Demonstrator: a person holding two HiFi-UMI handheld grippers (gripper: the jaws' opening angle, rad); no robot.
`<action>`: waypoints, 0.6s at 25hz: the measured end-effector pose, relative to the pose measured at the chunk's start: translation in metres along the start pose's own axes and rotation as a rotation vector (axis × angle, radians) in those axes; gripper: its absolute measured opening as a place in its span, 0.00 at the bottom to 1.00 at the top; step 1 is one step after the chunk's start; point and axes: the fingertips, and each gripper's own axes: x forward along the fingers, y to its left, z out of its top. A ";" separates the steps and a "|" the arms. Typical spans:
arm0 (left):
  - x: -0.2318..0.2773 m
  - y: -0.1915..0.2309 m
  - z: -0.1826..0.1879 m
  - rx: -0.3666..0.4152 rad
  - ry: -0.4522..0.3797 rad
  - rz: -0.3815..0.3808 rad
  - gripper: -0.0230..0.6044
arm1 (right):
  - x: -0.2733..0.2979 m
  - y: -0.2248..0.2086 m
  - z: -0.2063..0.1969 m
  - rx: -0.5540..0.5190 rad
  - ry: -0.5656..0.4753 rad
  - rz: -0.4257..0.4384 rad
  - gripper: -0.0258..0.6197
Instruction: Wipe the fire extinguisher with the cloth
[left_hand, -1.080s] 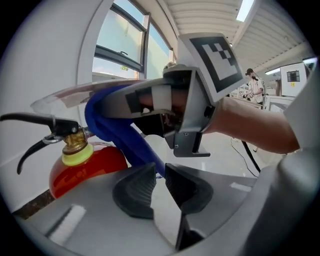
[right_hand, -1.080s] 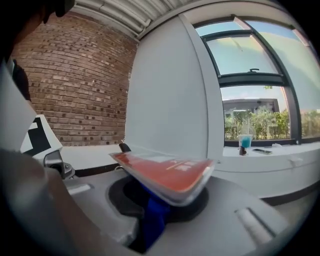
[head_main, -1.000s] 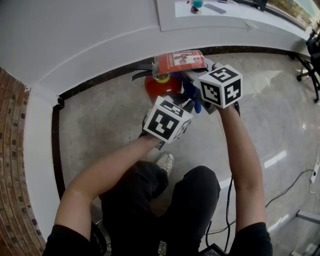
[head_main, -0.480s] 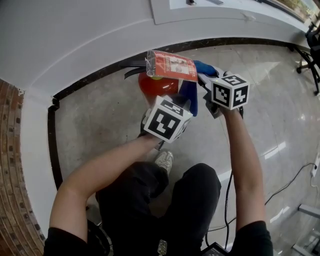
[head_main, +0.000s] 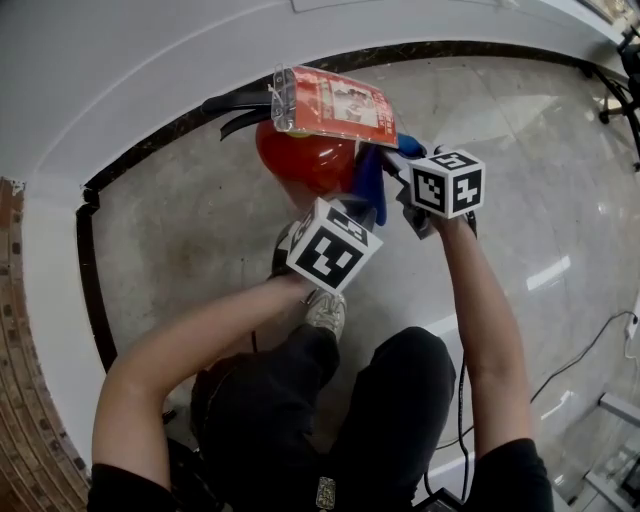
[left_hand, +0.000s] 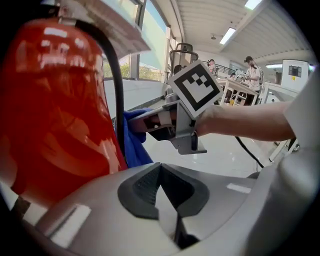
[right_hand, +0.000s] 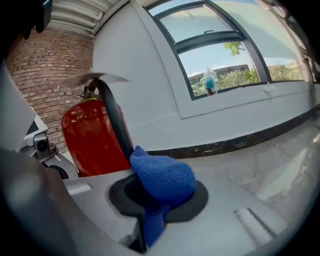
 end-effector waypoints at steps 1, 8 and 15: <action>0.006 0.000 -0.006 -0.005 0.006 -0.006 0.04 | 0.005 -0.003 -0.007 0.012 0.005 -0.002 0.12; 0.051 -0.008 -0.057 -0.065 0.065 -0.073 0.04 | 0.033 -0.018 -0.049 0.071 0.034 -0.023 0.12; 0.088 -0.018 -0.093 -0.111 0.095 -0.103 0.04 | 0.051 -0.027 -0.079 0.072 0.083 -0.039 0.12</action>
